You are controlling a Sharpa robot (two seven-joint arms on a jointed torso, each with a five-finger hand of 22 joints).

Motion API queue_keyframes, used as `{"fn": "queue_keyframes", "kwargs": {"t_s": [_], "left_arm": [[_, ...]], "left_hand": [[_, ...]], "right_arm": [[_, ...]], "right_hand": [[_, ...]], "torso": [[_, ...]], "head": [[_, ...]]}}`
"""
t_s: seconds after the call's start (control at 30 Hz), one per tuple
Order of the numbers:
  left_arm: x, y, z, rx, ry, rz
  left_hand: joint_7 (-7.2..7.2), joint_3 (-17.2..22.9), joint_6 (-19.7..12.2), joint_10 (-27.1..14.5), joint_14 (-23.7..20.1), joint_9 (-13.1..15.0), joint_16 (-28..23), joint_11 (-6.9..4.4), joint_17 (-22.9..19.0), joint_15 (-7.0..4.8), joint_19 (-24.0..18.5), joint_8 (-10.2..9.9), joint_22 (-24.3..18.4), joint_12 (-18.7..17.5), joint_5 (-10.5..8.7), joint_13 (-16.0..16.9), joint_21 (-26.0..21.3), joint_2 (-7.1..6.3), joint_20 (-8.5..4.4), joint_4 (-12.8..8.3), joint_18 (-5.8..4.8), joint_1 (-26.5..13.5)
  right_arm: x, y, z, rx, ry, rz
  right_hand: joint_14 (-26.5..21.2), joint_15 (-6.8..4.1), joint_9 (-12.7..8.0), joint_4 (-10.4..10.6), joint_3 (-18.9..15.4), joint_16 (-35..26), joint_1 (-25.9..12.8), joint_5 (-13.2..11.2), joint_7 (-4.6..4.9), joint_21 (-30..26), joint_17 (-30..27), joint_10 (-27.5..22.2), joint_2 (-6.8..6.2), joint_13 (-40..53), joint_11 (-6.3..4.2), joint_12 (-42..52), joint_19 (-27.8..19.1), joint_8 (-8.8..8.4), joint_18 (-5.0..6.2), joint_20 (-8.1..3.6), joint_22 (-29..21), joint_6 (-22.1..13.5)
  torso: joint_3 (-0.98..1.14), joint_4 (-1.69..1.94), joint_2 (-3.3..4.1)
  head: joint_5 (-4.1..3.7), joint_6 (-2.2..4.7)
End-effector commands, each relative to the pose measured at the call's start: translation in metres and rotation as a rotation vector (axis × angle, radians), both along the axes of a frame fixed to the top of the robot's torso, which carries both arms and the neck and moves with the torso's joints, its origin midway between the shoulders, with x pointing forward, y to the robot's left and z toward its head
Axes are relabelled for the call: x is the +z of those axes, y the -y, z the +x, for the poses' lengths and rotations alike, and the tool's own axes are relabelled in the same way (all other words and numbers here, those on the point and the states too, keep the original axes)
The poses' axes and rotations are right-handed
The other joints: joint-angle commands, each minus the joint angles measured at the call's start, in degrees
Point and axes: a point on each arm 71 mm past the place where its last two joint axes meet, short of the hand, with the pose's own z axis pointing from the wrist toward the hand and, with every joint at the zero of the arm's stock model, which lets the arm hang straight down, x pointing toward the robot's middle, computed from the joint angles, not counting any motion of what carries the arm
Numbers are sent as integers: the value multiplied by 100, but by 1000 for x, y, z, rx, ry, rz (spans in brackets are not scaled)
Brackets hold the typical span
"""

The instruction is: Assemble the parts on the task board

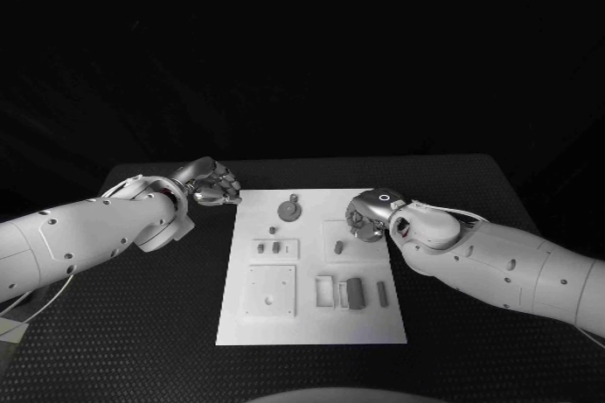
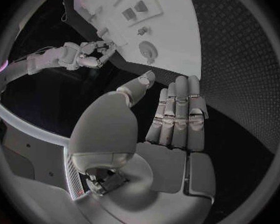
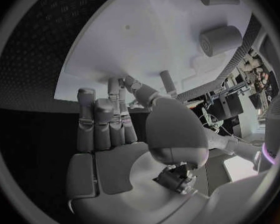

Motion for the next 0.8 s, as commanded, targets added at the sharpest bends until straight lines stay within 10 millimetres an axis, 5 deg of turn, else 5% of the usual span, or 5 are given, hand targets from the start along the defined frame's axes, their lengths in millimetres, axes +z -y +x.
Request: {"fn": "queue_keyframes", "kwargs": {"t_s": [0.03,0.27,0.8], "left_arm": [[1,1,0,-4,7,6],[1,1,0,-4,7,8],[1,1,0,-2,6,10]], "left_hand": [[-13,22,-48,-43,51,-6,-26,-5,9,4,47,26,-11,-1,18,-8,10,-9,-4,16,39,78],[-10,58,-51,-44,64,-14,-51,-3,48,6,58,37,-30,2,238,-7,10,14,-2,-11,35,142],[-9,56,-53,-46,68,-16,-58,-3,60,6,61,40,-34,1,278,-7,11,20,-1,-21,34,150]], "right_arm": [[-18,8,-5,-27,-51,-81],[-15,5,-5,-16,-8,-42],[-9,3,-9,0,26,-5]], "right_hand": [[12,-18,8,3,68,-42,140,25,5,3,-16,-54,64,0,14,-40,30,-3,567,-33,-14,-1],[37,-14,20,5,118,-56,224,25,3,8,-22,-53,79,4,17,-50,52,7,567,-46,-17,23],[76,-24,32,9,132,-60,240,25,-6,27,-23,-23,45,13,7,-48,88,17,567,-51,-14,49]], "torso": [[2,0,1],[-3,0,0],[-5,3,-2]], "head": [[-5,3],[-12,11],[-10,13]]}}
